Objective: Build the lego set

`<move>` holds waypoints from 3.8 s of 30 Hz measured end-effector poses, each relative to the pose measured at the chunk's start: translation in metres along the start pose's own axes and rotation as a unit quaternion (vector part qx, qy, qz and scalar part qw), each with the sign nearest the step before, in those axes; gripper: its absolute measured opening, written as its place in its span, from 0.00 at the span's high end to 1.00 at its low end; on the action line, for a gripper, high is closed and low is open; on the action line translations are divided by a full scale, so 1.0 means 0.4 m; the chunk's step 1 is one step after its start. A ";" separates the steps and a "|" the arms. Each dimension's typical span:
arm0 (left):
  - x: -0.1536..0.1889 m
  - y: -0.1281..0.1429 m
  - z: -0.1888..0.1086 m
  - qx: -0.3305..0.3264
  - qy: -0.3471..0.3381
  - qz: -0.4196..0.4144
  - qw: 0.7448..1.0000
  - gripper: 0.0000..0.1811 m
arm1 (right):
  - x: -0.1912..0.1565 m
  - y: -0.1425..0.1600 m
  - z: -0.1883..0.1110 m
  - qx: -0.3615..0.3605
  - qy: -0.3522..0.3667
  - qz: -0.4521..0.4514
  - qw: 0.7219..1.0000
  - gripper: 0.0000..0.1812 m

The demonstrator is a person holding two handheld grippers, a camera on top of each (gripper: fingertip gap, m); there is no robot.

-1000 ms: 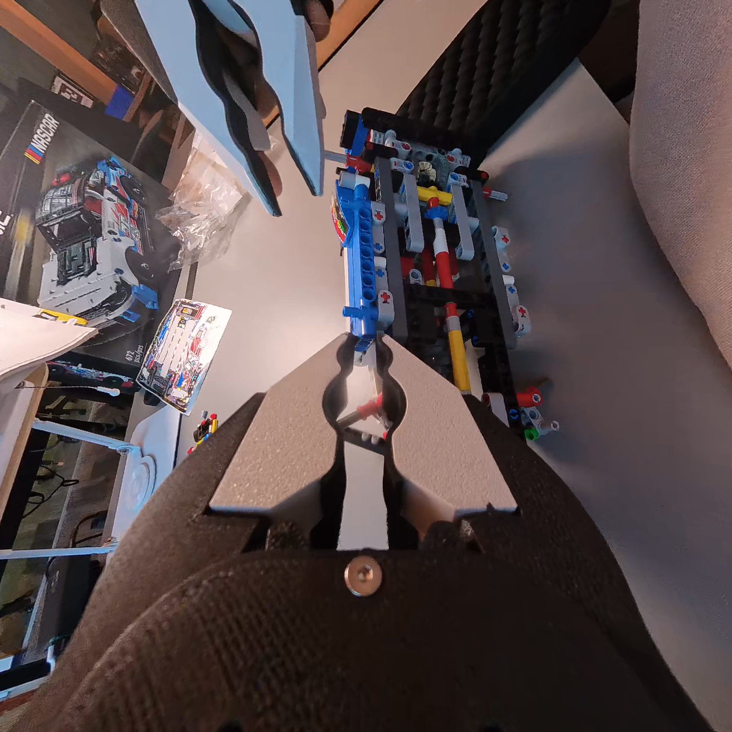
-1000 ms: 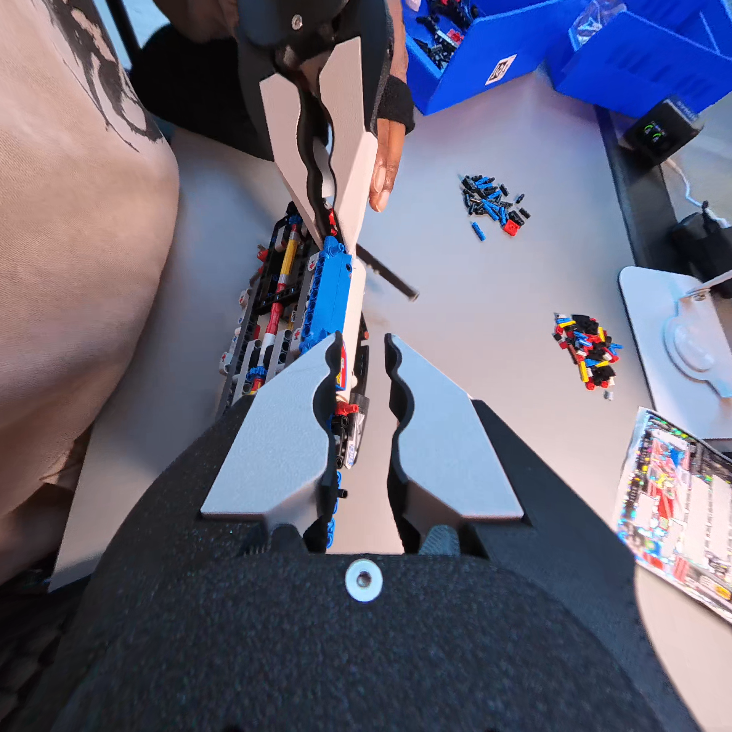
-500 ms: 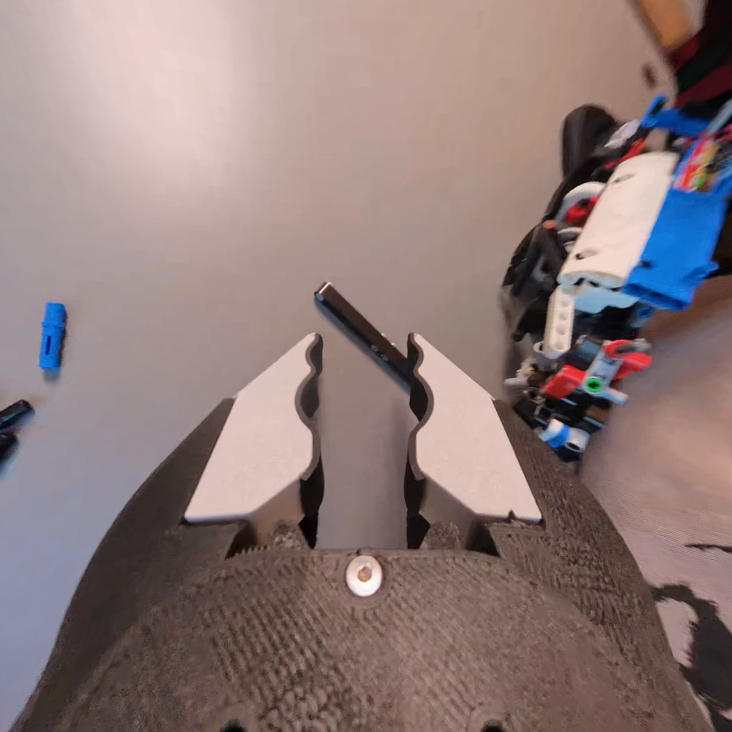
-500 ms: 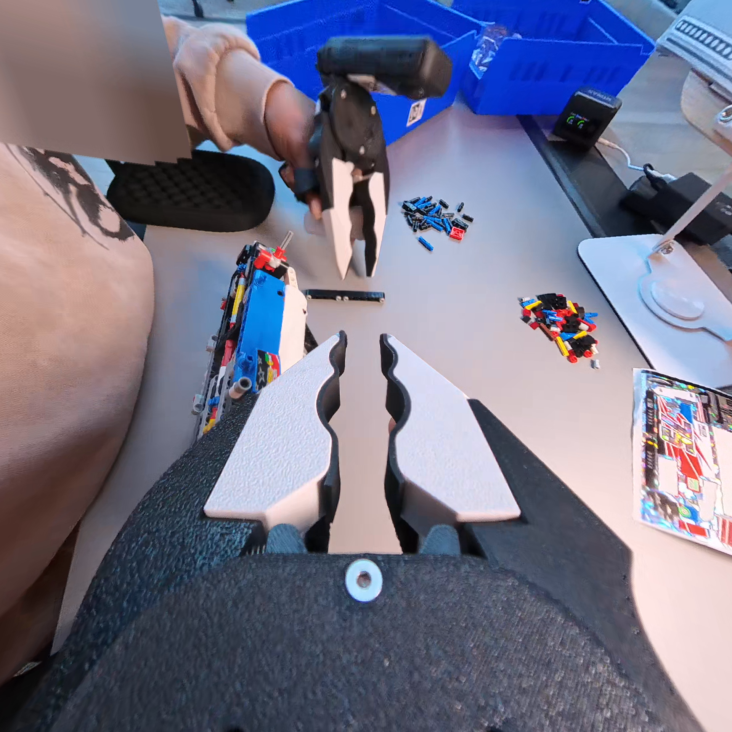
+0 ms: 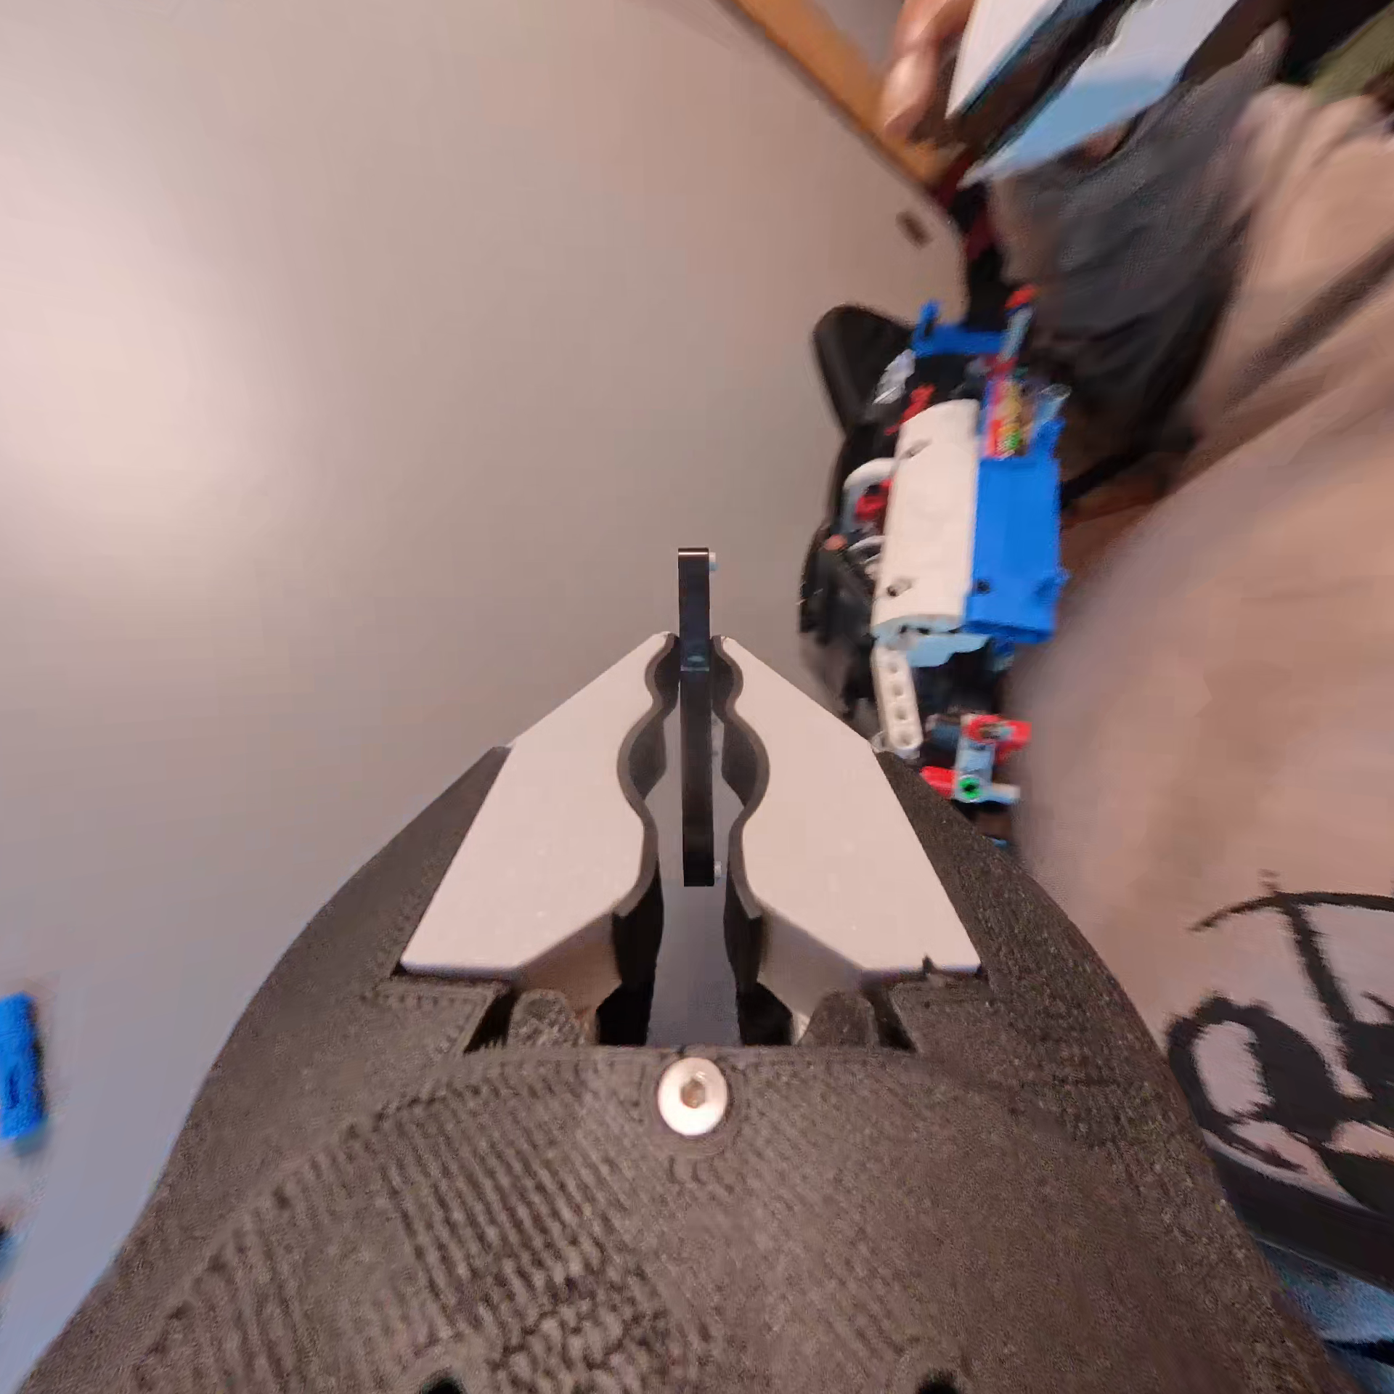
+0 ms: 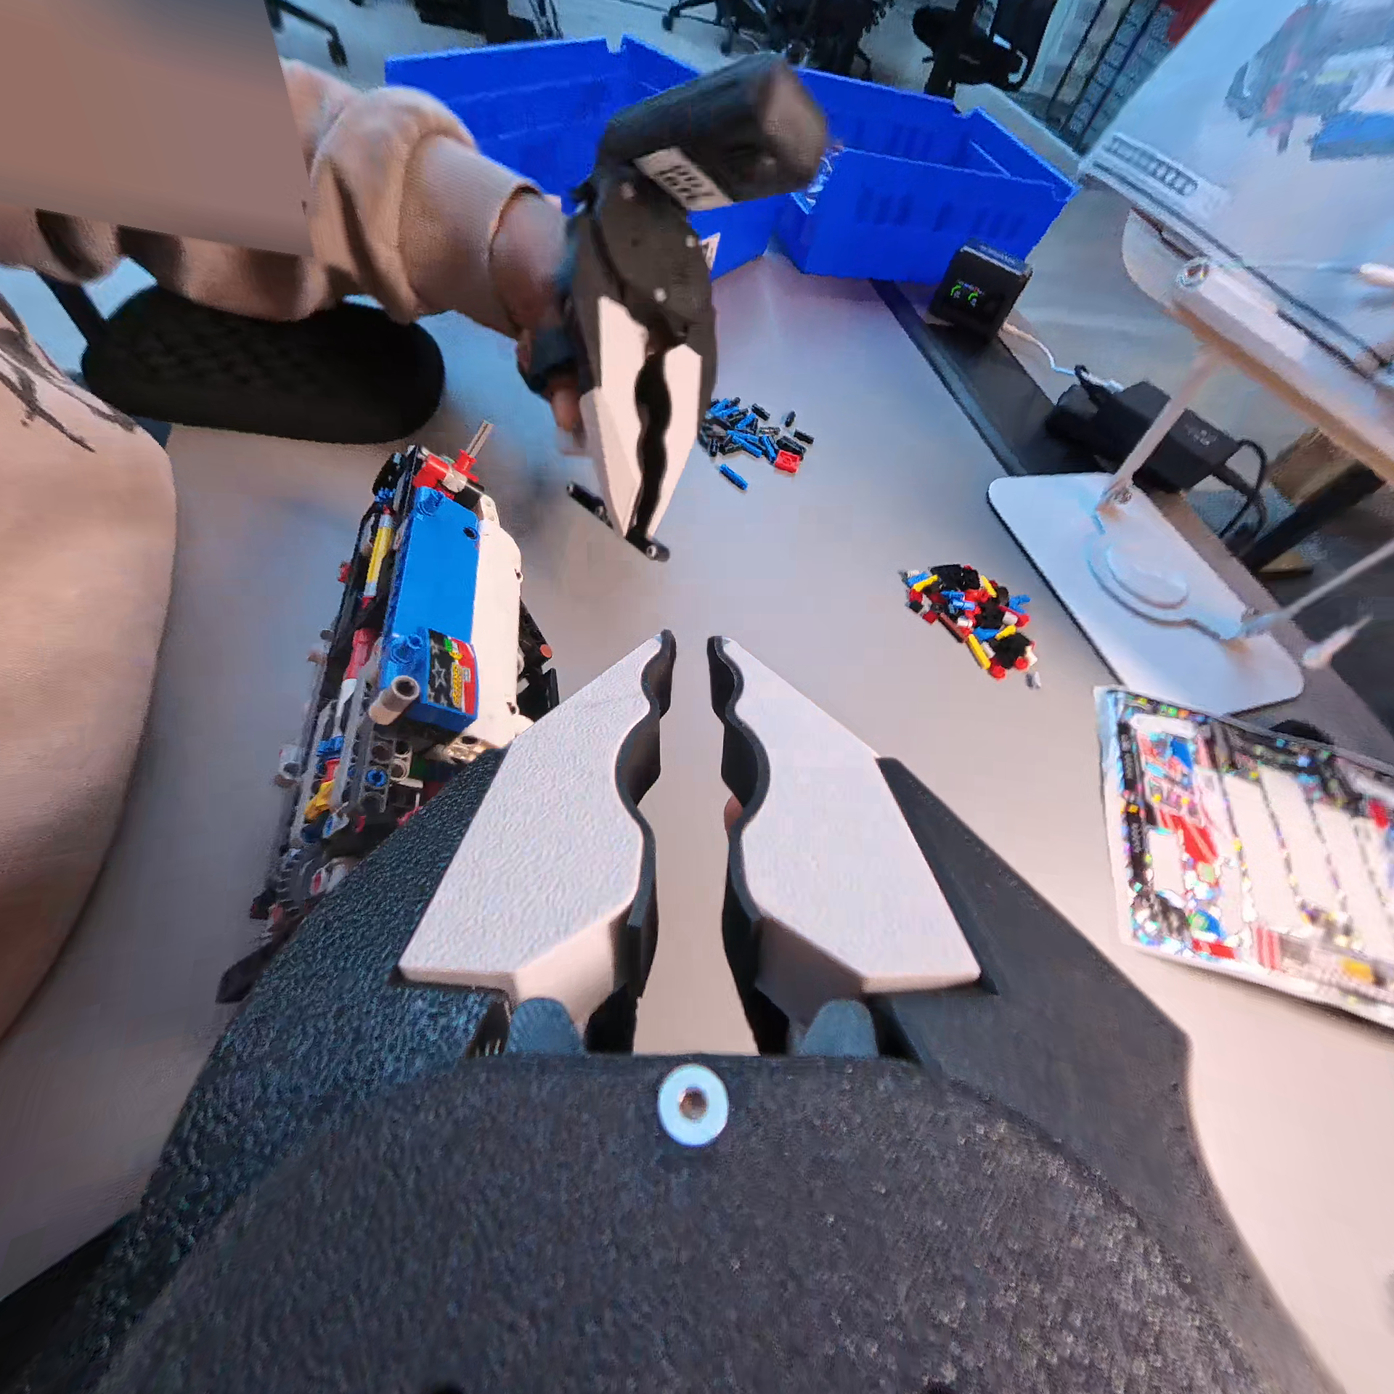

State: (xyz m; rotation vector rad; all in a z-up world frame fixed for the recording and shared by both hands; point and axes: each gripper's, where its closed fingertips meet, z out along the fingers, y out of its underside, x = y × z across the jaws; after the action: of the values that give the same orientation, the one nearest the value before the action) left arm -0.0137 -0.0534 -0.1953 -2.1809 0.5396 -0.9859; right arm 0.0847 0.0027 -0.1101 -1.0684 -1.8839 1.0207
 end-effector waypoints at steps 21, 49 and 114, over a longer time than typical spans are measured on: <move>0.234 -0.192 0.067 -0.029 -0.027 0.270 0.962 0.97 | -0.089 -0.068 0.046 -0.020 -0.062 -0.071 0.995 0.96; 0.325 -0.130 0.002 0.051 0.017 0.275 0.960 0.97 | -0.159 -0.105 -0.044 0.064 0.042 -0.211 0.975 0.81; 0.262 -0.125 -0.027 0.178 0.137 -0.083 0.971 0.96 | -0.141 -0.096 -0.005 0.065 0.008 -0.116 0.991 0.81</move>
State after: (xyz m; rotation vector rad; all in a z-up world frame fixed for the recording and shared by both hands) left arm 0.0484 -0.0864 -0.1023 -1.8026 0.2763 -1.3725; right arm 0.0963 -0.0604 -0.0870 -0.7615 -1.8507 0.9805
